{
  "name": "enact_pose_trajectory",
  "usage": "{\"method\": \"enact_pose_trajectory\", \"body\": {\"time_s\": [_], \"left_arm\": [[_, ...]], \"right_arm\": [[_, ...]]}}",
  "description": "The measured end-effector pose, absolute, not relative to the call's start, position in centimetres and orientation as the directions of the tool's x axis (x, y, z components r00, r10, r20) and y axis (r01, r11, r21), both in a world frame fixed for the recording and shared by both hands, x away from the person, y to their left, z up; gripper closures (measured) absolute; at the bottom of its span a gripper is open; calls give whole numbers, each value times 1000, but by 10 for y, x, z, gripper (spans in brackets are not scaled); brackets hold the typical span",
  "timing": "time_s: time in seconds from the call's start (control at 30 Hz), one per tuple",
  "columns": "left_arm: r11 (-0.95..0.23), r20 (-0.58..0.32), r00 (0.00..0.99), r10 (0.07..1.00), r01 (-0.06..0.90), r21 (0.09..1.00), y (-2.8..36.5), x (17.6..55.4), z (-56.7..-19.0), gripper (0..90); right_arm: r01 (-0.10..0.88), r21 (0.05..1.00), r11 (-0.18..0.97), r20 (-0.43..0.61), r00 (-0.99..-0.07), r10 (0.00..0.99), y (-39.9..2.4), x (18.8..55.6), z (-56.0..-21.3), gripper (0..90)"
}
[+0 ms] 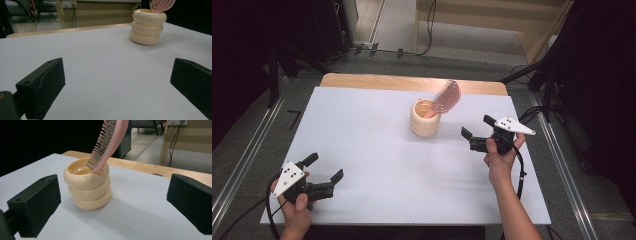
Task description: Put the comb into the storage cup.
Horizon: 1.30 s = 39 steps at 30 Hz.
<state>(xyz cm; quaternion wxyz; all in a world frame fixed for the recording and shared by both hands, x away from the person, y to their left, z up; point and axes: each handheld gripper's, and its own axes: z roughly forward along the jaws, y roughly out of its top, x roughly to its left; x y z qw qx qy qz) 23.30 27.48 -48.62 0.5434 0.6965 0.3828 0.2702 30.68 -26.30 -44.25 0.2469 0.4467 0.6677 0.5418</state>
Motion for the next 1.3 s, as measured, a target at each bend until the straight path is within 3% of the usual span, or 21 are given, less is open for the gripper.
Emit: {"method": "enact_pose_trajectory", "body": {"time_s": [1.3], "left_arm": [[-119,-36,556,830,239,964,274,232,-486,0]], "right_arm": [[336,942,-20,163,-404,900,-319,258,-477,0]]}}
